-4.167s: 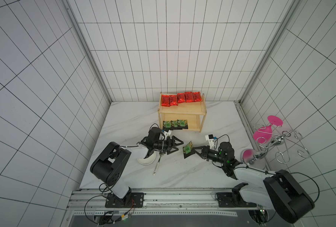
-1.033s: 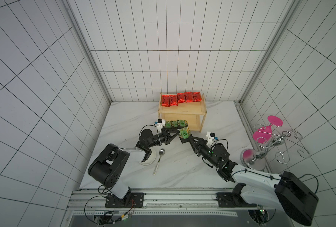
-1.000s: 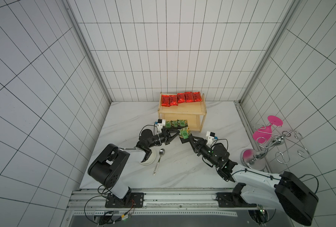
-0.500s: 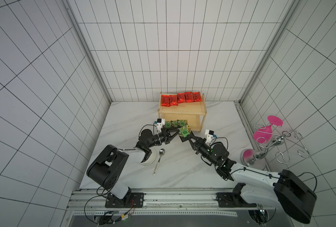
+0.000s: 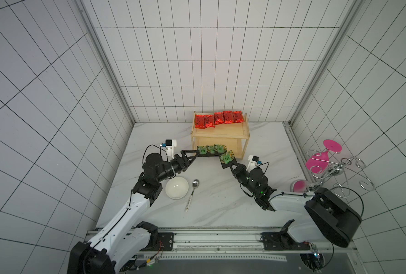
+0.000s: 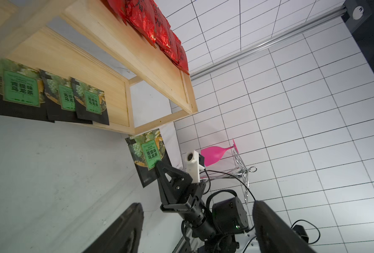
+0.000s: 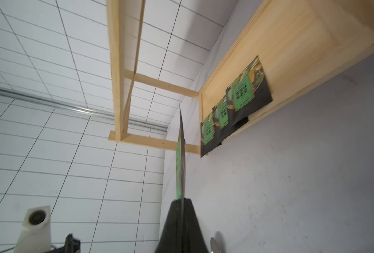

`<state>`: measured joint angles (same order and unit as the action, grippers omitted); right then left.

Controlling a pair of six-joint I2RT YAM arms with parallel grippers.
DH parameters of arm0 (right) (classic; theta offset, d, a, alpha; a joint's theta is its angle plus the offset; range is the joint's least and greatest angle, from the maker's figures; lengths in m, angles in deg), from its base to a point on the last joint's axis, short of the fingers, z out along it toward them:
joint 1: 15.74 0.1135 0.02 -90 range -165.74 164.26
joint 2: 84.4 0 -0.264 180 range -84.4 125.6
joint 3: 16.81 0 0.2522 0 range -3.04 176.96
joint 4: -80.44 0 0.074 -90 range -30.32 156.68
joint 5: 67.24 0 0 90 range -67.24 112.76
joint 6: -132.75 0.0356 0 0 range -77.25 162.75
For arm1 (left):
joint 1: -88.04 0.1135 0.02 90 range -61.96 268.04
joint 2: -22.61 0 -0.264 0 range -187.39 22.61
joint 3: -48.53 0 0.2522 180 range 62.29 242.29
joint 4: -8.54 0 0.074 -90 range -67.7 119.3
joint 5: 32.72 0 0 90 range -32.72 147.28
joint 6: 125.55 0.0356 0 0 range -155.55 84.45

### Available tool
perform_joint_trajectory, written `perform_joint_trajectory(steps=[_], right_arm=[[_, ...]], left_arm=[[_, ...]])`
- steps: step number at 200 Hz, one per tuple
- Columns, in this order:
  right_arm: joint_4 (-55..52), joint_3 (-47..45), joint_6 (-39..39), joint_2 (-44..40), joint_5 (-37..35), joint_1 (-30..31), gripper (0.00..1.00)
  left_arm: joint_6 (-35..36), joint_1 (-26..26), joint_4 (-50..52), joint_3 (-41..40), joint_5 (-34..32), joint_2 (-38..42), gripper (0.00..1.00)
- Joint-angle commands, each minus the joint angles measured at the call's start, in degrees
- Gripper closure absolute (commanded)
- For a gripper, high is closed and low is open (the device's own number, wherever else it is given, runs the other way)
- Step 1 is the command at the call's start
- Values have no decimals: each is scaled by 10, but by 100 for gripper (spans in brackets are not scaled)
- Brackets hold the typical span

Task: Place the tea bags on the shelf by color
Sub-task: Pick up the tea bag from the center of the board, then place the tea bag on the shelf.

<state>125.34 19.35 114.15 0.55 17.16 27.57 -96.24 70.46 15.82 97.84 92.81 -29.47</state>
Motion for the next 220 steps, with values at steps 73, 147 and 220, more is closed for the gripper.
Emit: perform_joint_trajectory(steps=[73,147,220], right_arm=[[204,99,22,214,115,-123,100],[222,136,74,280,148,-166,100],[187,181,116,326,122,-169,100]], left_arm=[[84,47,116,-6,76,-23,17],[100,52,119,-8,87,-36,17],[101,73,120,-11,103,-43,17]])
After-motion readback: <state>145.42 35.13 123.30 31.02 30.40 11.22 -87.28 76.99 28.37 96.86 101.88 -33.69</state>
